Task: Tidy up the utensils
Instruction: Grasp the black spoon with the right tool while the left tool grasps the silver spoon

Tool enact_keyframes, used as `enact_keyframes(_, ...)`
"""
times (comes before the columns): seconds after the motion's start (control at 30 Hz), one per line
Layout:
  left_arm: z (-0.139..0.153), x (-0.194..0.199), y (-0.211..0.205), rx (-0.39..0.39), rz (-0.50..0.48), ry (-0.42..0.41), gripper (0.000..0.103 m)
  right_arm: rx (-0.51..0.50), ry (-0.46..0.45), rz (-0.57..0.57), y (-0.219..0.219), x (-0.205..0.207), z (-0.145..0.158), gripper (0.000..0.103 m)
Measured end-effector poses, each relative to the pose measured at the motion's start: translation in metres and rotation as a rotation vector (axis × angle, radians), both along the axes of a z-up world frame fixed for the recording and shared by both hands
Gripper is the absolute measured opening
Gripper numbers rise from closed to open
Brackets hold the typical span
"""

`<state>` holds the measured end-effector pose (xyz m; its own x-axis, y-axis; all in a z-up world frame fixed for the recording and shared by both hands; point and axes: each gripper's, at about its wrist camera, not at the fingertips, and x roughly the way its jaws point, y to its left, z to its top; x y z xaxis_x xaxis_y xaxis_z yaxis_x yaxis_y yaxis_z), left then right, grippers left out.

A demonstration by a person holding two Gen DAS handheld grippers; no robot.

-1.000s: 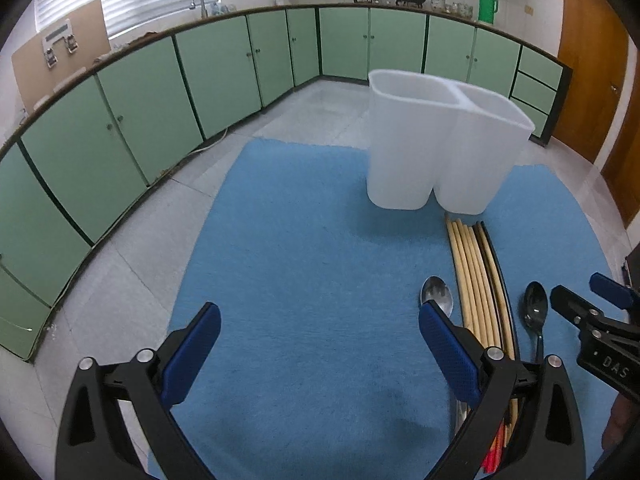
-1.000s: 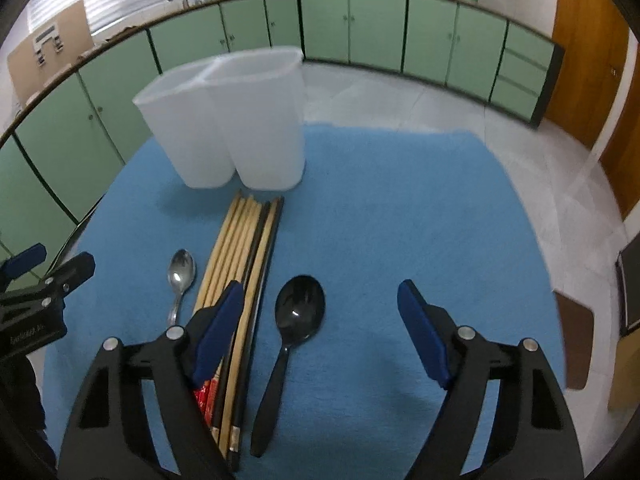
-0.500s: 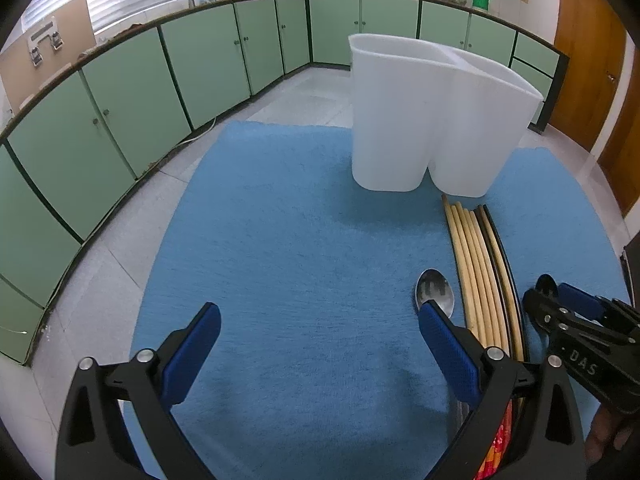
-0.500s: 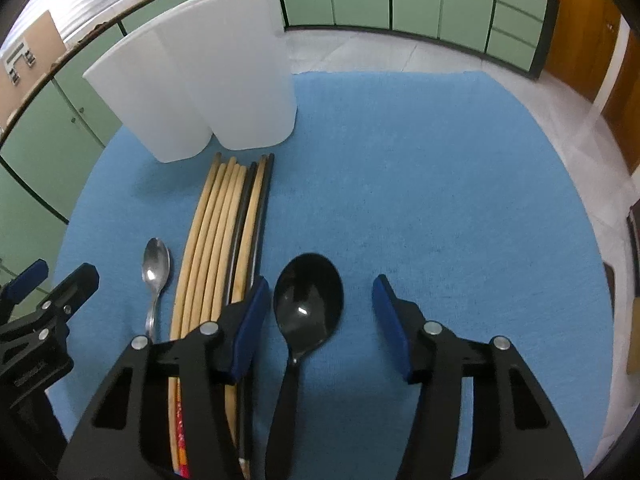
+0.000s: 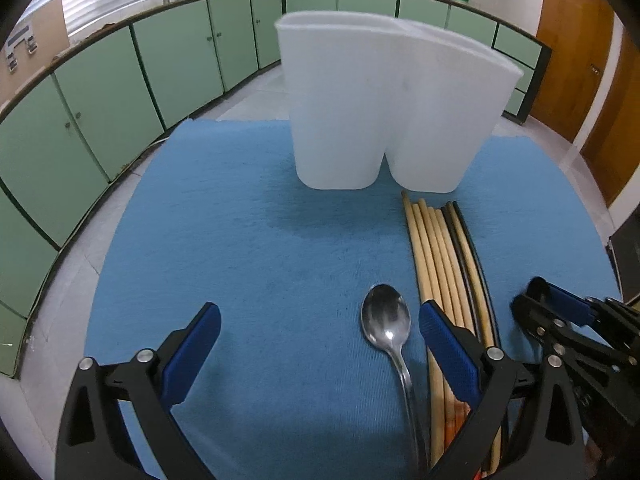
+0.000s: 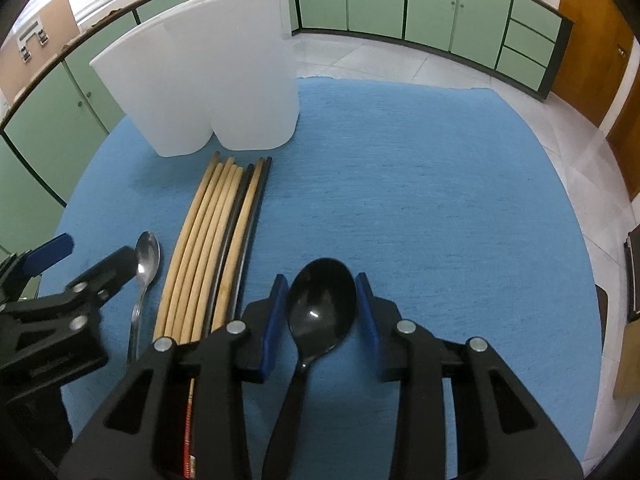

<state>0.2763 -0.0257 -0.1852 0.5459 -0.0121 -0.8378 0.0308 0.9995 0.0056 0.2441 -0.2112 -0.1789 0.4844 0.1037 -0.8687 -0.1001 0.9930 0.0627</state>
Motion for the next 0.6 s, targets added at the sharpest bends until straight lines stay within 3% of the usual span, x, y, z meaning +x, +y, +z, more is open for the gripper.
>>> enact_keyframes(0.6,-0.017,0.015,0.008,0.007,-0.011,0.023,0.097,-0.007,-0.027,0.048,0.006,-0.013,-0.002,0.034)
